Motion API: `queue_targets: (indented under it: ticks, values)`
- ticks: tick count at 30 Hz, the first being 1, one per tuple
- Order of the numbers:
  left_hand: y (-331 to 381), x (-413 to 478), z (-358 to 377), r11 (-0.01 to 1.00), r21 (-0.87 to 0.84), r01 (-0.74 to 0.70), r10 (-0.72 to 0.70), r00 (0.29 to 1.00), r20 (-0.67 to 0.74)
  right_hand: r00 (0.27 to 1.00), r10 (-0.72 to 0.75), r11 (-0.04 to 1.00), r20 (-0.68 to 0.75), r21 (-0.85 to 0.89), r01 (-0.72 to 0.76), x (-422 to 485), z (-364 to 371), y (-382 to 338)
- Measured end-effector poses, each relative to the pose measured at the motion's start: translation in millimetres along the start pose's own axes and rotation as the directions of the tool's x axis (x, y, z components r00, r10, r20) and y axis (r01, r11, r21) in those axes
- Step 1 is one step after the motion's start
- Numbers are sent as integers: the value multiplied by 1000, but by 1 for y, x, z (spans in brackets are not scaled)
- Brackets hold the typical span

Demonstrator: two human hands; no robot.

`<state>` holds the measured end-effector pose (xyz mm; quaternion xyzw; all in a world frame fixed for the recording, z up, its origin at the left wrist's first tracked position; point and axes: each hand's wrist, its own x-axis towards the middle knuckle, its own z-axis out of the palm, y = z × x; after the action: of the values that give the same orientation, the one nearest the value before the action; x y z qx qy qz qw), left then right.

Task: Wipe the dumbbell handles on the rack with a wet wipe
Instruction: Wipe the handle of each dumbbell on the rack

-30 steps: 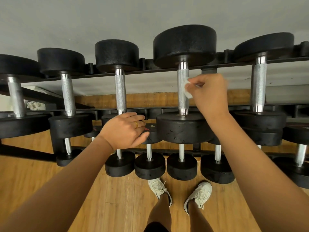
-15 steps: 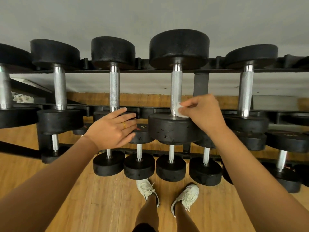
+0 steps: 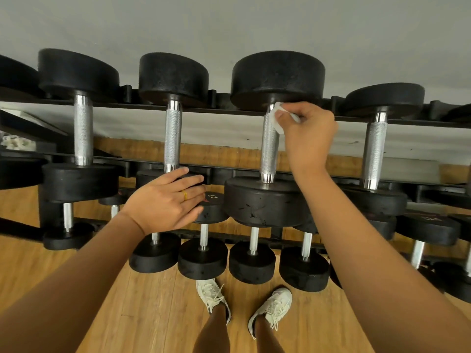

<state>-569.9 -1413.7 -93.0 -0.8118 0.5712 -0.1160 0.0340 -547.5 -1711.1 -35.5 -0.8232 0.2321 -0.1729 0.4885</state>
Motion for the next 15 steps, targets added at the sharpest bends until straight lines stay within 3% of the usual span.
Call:
queue_targets:
  ticks: [9, 15]
  values:
    - [2, -1, 2, 1000, 8, 25, -25, 999, -35, 985, -66, 977, 161, -191, 96, -22, -12, 8]
    - [1, -1, 3, 1000, 9, 28, -28, 999, -36, 994, -97, 974, 40, -202, 104, 0, 1, -3]
